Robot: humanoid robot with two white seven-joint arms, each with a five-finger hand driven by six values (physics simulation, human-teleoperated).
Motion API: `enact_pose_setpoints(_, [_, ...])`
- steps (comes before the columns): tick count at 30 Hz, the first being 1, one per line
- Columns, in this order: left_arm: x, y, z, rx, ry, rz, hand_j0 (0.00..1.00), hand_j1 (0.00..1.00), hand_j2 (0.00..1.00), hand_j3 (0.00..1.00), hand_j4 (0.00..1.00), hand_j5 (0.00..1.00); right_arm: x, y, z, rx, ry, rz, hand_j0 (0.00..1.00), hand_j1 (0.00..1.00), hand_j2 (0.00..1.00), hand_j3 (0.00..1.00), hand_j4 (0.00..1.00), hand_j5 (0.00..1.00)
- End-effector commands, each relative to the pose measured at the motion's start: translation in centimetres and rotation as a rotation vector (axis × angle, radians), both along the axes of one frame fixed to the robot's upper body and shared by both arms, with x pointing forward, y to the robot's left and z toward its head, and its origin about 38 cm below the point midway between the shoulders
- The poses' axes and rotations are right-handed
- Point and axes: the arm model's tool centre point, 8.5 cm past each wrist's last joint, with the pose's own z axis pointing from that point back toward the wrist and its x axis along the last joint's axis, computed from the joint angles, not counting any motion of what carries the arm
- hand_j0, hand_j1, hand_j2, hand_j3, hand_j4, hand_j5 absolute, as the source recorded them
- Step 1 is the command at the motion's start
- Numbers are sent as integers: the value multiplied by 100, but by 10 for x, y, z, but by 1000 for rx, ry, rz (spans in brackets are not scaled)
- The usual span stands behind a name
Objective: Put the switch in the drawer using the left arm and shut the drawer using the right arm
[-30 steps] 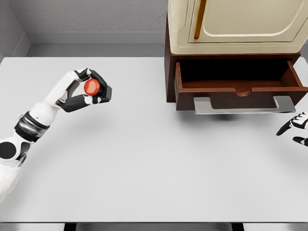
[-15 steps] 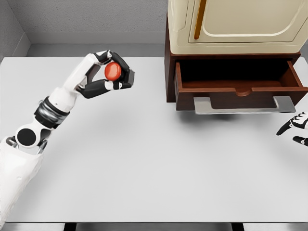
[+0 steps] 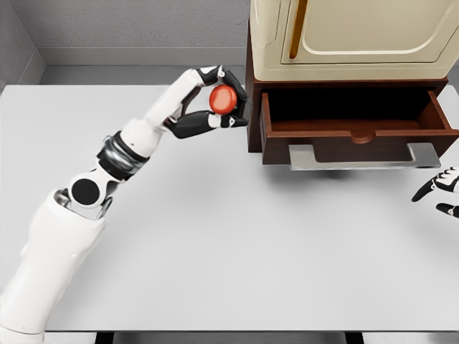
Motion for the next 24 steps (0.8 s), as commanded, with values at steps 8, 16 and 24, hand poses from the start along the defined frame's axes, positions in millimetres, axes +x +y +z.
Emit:
enact_pose_setpoints(8, [-1, -40, 15, 9, -65, -19, 32, 32, 32, 32, 32, 32, 0, 0, 1, 6, 1, -2, 58, 58, 58, 58, 58, 58])
enact_pose_setpoints(16, [-2, -71, 28, 113, -185, 9, 32, 32, 32, 32, 32, 32, 0, 0, 1, 6, 1, -2, 58, 58, 58, 58, 58, 58])
enact_pose_setpoints(24, [-1, -84, 42, 197, -275, 10, 32, 32, 32, 32, 32, 32, 0, 0, 1, 6, 1, -2, 58, 58, 58, 58, 58, 58])
